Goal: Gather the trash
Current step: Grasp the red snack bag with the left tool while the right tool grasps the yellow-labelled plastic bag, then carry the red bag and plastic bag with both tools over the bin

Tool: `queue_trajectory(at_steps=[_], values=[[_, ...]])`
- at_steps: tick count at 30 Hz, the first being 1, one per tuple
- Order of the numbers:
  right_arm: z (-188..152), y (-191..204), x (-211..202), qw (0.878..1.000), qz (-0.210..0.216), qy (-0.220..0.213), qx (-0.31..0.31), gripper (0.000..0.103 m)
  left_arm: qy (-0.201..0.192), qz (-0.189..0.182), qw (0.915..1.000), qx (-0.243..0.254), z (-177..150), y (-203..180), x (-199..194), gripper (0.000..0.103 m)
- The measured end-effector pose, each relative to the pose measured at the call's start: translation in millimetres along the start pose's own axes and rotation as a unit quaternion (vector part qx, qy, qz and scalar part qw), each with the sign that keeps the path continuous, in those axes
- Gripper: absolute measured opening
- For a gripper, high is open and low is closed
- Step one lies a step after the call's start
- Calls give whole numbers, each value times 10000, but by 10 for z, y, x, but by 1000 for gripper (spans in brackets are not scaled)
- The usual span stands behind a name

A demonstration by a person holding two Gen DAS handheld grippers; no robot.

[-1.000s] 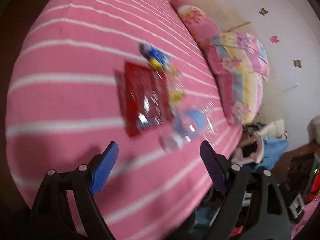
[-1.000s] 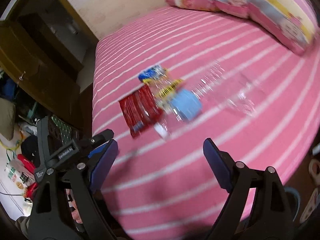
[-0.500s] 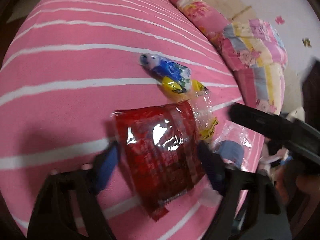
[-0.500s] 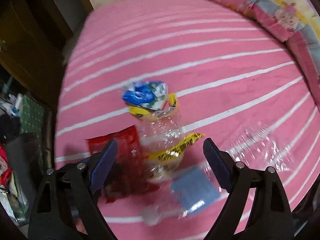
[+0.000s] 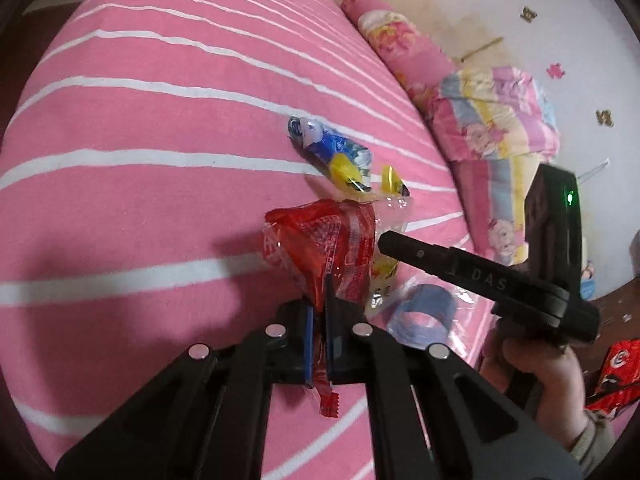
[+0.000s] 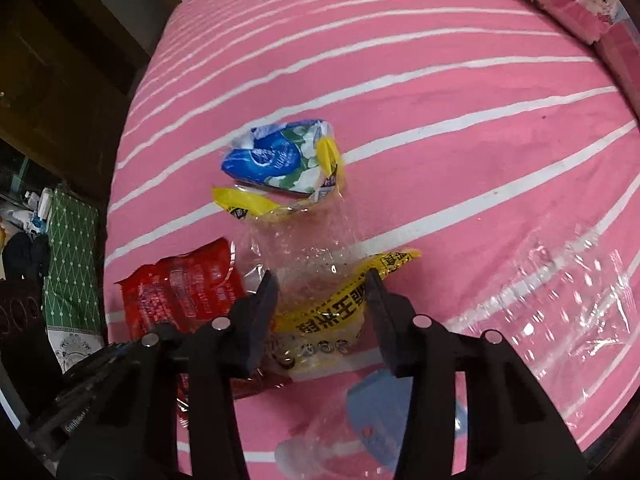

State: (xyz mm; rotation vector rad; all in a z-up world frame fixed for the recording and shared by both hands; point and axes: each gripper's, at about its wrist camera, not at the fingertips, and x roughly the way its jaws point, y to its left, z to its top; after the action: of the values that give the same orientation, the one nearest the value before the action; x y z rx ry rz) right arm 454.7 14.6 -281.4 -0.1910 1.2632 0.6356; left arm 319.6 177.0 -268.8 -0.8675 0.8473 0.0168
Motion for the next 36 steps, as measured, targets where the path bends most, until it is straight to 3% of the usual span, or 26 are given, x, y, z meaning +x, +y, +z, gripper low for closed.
queue_trajectory(at_steps=[7,20,27,36], values=[[-228,107,-483,9988,116,-471,51,44,-306,-271,9990,-187,-246,11,-447,4],[-887,298,-1541,9915,474,-1188,230,45,-671,-363,9970,-96,-562,-246,-1372,4],[-1456,264,-2063,9860,607,-1478,471,45,-633,-565,9959,299,-831,-716,-1670,4],[-2418,-205,-2826,9758,403,-1911,982,45,-251,-921,9908,962,-1416,-1488,-1681,4]])
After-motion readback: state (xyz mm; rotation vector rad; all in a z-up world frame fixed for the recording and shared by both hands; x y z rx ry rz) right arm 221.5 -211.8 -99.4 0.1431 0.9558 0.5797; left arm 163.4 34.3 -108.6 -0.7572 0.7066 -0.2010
